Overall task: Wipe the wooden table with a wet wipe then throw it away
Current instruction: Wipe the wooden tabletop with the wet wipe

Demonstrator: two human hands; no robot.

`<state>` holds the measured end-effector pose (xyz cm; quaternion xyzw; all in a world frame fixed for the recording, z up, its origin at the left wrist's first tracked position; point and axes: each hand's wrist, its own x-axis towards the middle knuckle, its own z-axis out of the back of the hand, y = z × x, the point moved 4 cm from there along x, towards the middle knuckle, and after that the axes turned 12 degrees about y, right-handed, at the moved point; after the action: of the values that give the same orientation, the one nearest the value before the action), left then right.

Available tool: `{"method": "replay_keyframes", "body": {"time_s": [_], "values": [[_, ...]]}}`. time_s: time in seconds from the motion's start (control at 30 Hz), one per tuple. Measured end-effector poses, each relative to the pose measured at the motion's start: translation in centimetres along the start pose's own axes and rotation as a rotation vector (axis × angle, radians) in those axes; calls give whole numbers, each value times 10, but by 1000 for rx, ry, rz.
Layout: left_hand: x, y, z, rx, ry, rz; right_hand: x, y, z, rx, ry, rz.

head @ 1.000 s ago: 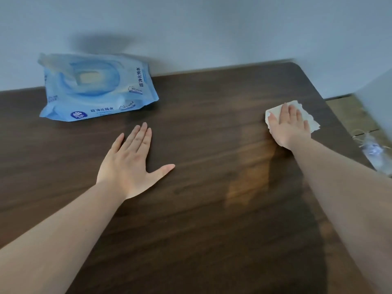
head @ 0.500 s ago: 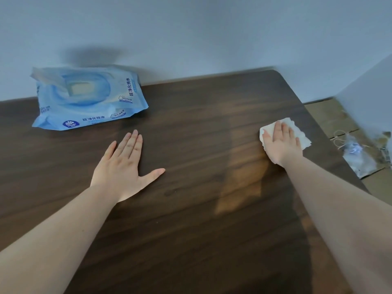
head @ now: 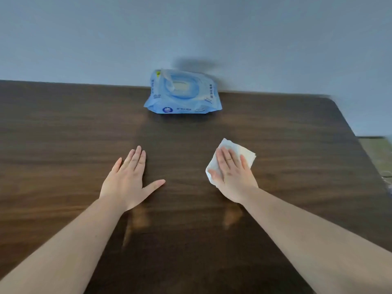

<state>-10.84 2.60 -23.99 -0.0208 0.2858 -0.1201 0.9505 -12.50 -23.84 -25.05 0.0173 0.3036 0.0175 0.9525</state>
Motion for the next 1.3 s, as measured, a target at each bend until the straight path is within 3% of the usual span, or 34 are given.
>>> {"method": "replay_keyframes", "body": {"time_s": [0.3,0.47,0.8,1.07,1.3], "values": [[-114,156,-51,-178,-27,362,19,252,-10,-129,2,426],[-156,212,-74,-245,-39,570,25,361,-13,-171,-10,558],[-167,232,-83,-447,-158,551,48,531,-10,-206,-33,738],[-166,231,-82,-385,-108,544,59,547,-3,-218,-35,736],[-166,223,-78,-322,-68,548,39,435,-5,-143,-35,628]]}}
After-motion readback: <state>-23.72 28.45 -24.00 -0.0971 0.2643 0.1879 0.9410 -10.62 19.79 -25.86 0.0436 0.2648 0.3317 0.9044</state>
